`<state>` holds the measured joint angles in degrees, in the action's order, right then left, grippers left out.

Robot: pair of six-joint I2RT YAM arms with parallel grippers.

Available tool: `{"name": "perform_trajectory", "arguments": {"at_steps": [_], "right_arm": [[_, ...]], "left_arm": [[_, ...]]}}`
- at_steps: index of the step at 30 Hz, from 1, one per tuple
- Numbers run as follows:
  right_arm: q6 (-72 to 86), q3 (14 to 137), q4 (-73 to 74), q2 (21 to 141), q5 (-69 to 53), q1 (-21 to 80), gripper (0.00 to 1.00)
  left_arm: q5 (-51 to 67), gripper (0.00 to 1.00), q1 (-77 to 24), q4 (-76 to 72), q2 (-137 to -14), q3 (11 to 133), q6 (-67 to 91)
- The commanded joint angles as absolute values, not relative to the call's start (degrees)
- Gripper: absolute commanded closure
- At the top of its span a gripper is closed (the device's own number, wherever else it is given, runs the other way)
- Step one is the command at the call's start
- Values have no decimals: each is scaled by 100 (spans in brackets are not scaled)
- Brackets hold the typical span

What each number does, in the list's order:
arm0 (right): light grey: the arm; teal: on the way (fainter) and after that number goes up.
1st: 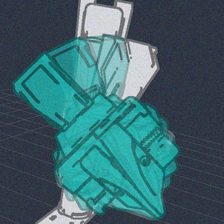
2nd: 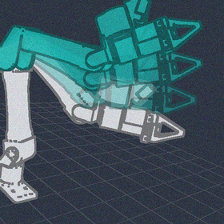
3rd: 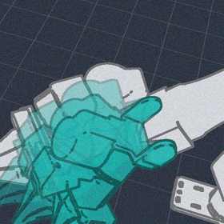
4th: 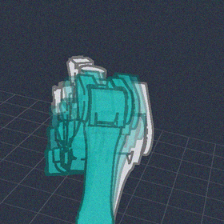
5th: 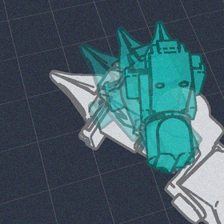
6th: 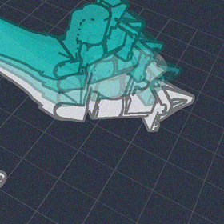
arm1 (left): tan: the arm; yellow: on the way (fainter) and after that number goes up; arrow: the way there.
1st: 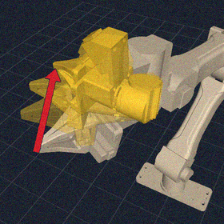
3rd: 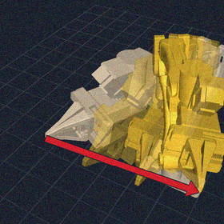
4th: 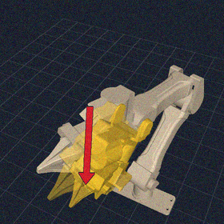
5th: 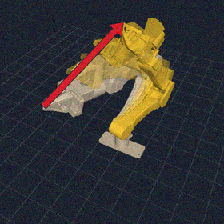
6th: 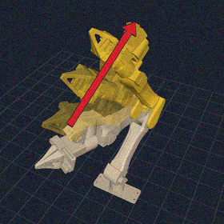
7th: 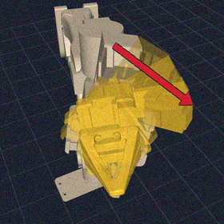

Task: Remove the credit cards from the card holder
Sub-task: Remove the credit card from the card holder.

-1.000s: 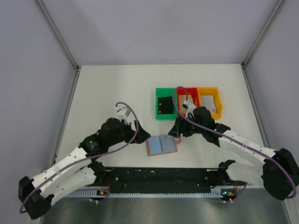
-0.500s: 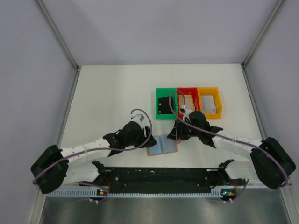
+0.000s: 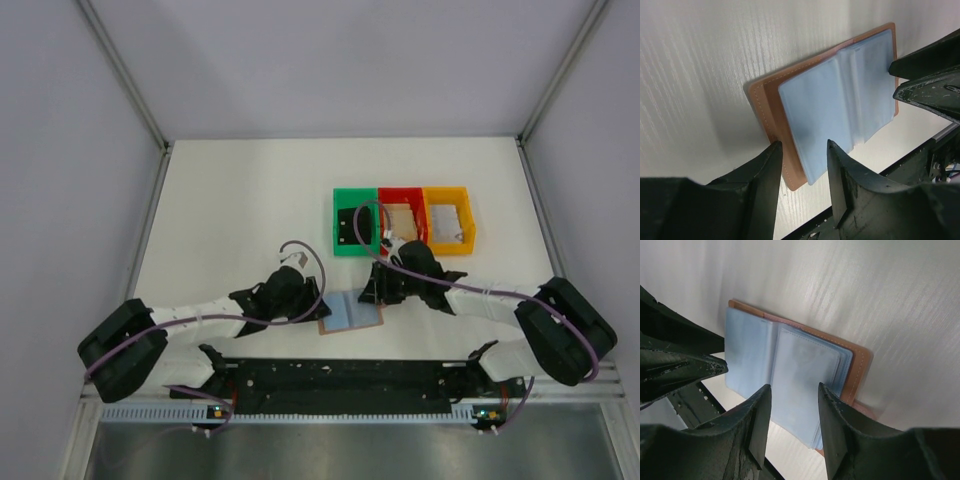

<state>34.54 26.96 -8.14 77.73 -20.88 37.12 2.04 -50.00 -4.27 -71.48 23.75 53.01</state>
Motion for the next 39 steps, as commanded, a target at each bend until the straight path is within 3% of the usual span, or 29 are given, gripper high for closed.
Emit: {"name": "perform_trajectory", "arguments": {"at_steps": [1,11,39], "right_arm": [[3314,2681,-976,7752,-2065,3806,58],[3120,2839,-290,7181,-1670,3797,59],[3322,2821,-870,8015,-2171,3946,68]], "left_arm": [[106,56,-5027,-554,-7049,2241,5370],[70,64,-5045,-492,-7075,2188,5388],[105,79,-5221,-554,-7321,2303,5405]]}}
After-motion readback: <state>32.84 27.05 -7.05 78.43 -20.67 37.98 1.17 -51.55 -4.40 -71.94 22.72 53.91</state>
